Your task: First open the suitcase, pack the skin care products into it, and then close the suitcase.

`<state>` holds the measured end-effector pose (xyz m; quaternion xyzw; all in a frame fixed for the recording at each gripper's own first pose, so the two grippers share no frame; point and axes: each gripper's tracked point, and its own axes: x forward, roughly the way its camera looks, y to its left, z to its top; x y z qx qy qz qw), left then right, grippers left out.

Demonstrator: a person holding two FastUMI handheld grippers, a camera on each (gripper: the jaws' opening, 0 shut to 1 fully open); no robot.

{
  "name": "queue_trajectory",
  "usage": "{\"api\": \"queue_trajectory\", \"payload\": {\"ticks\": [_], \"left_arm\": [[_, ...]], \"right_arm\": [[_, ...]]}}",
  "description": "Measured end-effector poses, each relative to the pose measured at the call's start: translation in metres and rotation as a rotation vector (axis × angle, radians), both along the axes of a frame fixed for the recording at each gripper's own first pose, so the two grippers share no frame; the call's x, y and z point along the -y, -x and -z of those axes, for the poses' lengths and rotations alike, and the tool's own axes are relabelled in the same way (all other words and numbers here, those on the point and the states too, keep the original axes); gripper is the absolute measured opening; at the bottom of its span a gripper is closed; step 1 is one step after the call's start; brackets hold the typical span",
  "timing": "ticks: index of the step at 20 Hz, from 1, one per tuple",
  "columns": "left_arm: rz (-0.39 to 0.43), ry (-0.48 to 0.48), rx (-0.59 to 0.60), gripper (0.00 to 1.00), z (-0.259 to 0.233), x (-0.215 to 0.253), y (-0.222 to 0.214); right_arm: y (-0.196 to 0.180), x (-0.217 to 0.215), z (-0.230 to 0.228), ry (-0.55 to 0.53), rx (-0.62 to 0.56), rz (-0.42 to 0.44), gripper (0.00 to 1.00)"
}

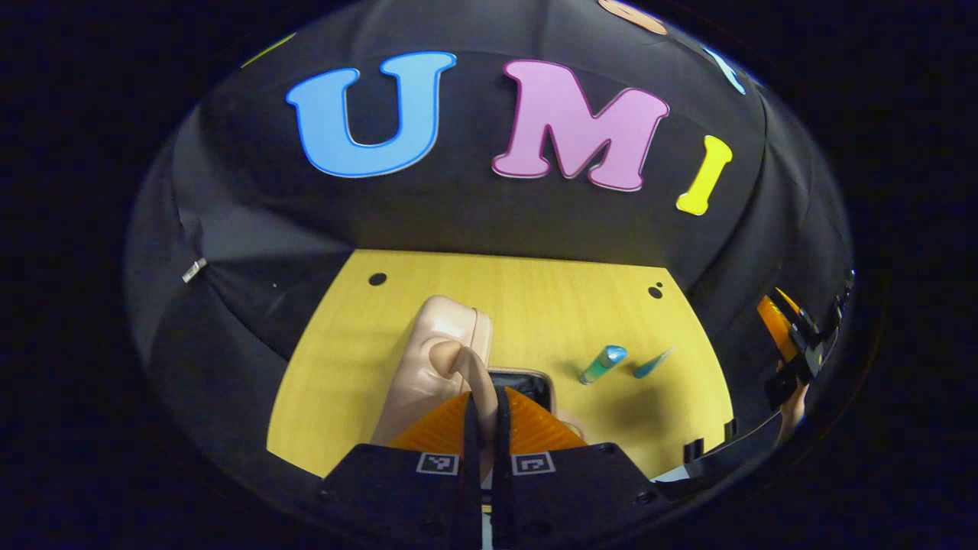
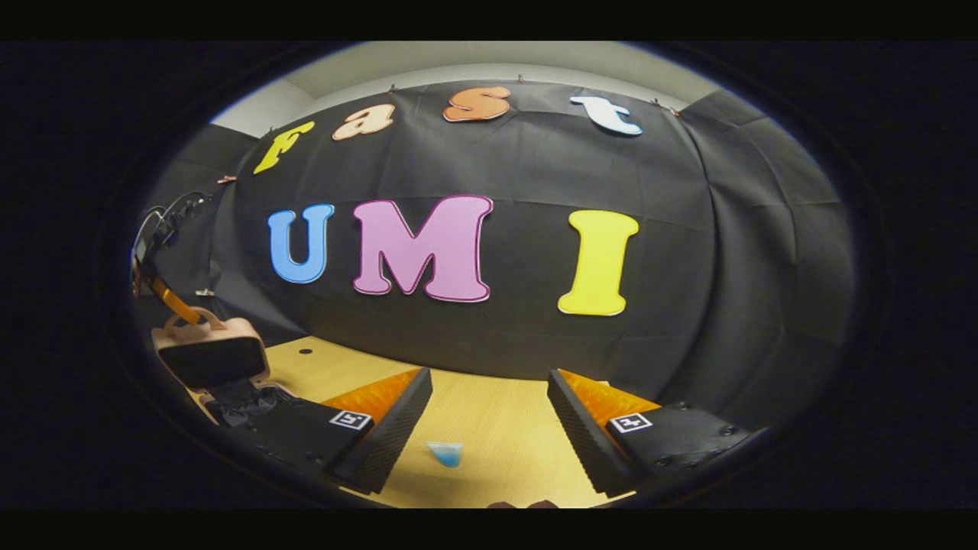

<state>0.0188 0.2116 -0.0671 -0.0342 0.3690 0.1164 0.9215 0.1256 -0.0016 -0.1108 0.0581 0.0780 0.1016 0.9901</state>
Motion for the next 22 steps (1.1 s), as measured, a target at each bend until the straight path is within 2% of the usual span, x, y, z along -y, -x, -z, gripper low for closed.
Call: {"api": "queue_trajectory", "payload": {"ticks": [3, 6, 8, 12, 15, 18, 19, 22], "left_arm": [[-0.038, -0.037, 0.011, 0.1, -0.007, -0.077, 0.018], [-0.1, -0.065, 0.01, 0.1, 0.014, -0.164, 0.029], [-0.139, -0.038, 0.004, 0.1, 0.042, -0.219, 0.033], [-0.184, 0.023, -0.093, 0.1, 0.124, -0.301, 0.056], [-0.234, 0.11, -0.152, 0.1, 0.189, -0.332, 0.063], [-0.267, 0.162, -0.218, 0.11, 0.241, -0.335, 0.069], [-0.273, 0.184, -0.239, 0.1, 0.252, -0.332, 0.068], [-0.269, 0.17, -0.257, 0.12, 0.269, -0.33, 0.072]], "right_arm": [[0.0, -0.026, -0.022, 0.011, 0.021, 0.03, 0.97], [-0.002, -0.051, -0.034, 0.032, 0.022, 0.054, 0.96], [-0.001, -0.067, -0.036, 0.04, 0.009, 0.072, 0.97], [0.008, -0.101, -0.038, 0.068, -0.03, 0.089, 0.96], [0.012, -0.12, -0.039, 0.092, -0.057, 0.087, 0.96], [0.013, -0.131, -0.041, 0.106, -0.081, 0.094, 0.96], [0.014, -0.133, -0.043, 0.103, -0.084, 0.102, 0.96], [0.021, -0.133, -0.042, 0.1, -0.094, 0.129, 0.96]]}}
